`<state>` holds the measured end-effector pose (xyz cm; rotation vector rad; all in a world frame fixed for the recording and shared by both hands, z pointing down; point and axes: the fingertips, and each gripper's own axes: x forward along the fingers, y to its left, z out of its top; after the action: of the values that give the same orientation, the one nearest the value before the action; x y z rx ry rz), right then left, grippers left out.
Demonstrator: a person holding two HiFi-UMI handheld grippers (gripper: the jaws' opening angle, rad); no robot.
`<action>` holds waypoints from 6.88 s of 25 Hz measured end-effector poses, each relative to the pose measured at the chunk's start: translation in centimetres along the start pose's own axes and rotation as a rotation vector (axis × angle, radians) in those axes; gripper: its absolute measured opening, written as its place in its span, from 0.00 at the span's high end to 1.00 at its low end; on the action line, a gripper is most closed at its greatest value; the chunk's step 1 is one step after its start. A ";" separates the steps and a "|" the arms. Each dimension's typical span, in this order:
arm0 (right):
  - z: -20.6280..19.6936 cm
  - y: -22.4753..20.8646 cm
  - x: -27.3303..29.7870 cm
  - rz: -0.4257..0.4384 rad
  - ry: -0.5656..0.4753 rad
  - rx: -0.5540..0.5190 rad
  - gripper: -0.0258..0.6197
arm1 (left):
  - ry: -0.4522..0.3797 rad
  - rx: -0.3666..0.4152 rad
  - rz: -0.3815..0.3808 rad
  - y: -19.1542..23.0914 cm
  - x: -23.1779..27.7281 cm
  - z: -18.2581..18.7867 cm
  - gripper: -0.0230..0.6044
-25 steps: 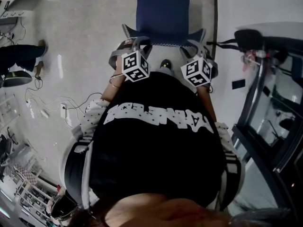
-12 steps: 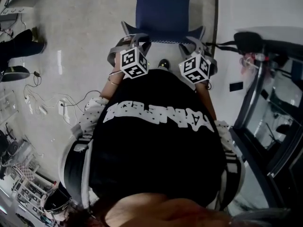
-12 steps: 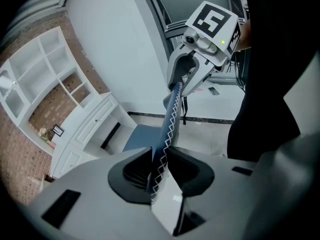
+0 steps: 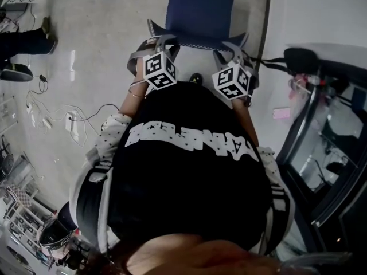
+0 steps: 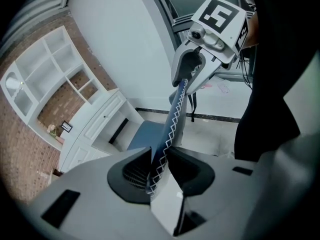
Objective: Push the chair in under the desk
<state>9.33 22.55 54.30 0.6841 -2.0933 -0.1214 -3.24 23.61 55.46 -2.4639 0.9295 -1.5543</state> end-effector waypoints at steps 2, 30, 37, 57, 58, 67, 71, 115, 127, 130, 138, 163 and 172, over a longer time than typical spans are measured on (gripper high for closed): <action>0.5 -0.4 0.3 0.001 -0.007 -0.007 0.72 | 0.007 0.000 0.012 0.7 0.1 -0.1 0.75; 3.8 -3.1 4.3 -0.039 0.053 0.073 0.71 | 0.006 0.046 -0.053 6.6 2.1 -1.5 0.75; 5.5 -3.6 6.7 -0.026 0.044 0.083 0.72 | 0.014 0.035 -0.052 9.3 3.1 -3.1 0.75; 7.5 -5.4 8.7 -0.050 0.064 0.077 0.72 | -0.017 0.072 -0.058 13.3 4.0 -3.0 0.74; 7.7 -5.5 8.9 -0.052 0.071 0.079 0.72 | -0.023 0.075 -0.062 13.6 4.1 -3.2 0.74; 7.3 -6.4 9.4 -0.081 0.125 0.078 0.72 | -0.066 0.106 -0.092 14.6 4.8 -2.5 0.74; 8.3 -6.8 10.6 -0.101 0.145 0.100 0.72 | -0.088 0.113 -0.111 15.7 5.3 -3.1 0.74; 4.6 -16.9 11.9 -0.118 0.143 0.077 0.72 | -0.076 0.103 -0.100 18.8 11.5 4.3 0.75; 3.8 -20.0 12.6 -0.101 0.128 0.058 0.71 | -0.063 0.081 -0.105 20.0 13.1 6.3 0.75; 3.8 -21.1 13.0 -0.108 0.113 0.063 0.71 | -0.053 0.084 -0.095 20.6 13.7 6.8 0.75; 3.7 -23.7 14.3 -0.107 0.103 0.045 0.71 | -0.044 0.072 -0.079 22.3 15.4 7.9 0.75; 3.6 -28.3 16.3 -0.069 0.048 -0.011 0.71 | 0.006 0.014 -0.051 25.5 18.0 9.9 0.75; 3.9 -30.3 18.0 -0.081 0.063 -0.013 0.71 | 0.000 0.009 -0.047 27.6 19.5 10.2 0.75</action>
<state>11.23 -12.87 55.20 0.7557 -2.0034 -0.1561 -1.10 -11.58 55.65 -2.4969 0.8690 -1.5689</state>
